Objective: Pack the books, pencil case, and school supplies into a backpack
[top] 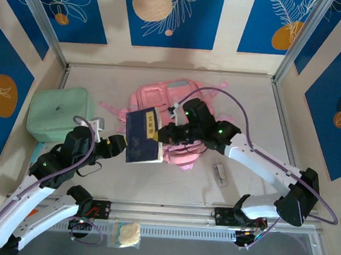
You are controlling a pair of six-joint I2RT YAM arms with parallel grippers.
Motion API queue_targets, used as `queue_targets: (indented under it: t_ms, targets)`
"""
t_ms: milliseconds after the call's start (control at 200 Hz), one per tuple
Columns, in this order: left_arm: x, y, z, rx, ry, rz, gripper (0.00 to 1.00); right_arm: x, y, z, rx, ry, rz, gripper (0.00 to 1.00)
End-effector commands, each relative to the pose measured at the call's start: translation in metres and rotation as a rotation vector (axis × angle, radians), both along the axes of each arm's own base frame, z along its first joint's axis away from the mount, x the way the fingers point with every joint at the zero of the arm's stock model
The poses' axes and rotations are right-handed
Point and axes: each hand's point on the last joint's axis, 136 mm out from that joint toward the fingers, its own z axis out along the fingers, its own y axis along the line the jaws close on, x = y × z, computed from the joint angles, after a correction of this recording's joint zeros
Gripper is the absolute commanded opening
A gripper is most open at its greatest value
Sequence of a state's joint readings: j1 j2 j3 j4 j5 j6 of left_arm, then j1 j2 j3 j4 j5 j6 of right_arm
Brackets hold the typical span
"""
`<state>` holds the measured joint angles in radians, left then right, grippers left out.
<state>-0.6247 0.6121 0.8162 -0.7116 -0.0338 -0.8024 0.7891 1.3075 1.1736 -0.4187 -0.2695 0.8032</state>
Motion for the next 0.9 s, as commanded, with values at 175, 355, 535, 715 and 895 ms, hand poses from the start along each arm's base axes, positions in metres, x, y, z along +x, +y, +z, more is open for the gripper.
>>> queue_targets:
  t_ms: [175,355,535,715,895]
  targets:
    - [0.011,-0.071,0.032,-0.292,-0.078,-0.251,0.68,0.010,-0.018,0.036,0.193,-0.006,0.073,0.00]
    - [0.016,-0.092,0.045,-0.391,-0.104,-0.322,0.59,0.017,-0.021,0.031,0.219,0.014,0.074,0.00]
    - [0.016,-0.093,0.056,-0.409,-0.130,-0.326,0.44,0.025,-0.026,0.017,0.208,0.026,0.051,0.00]
    - [0.018,-0.099,0.057,-0.424,-0.120,-0.344,0.26,0.029,-0.025,0.011,0.204,0.030,0.061,0.00]
    - [0.024,-0.100,0.065,-0.430,-0.141,-0.327,0.04,0.030,-0.031,0.005,0.180,0.031,0.040,0.17]
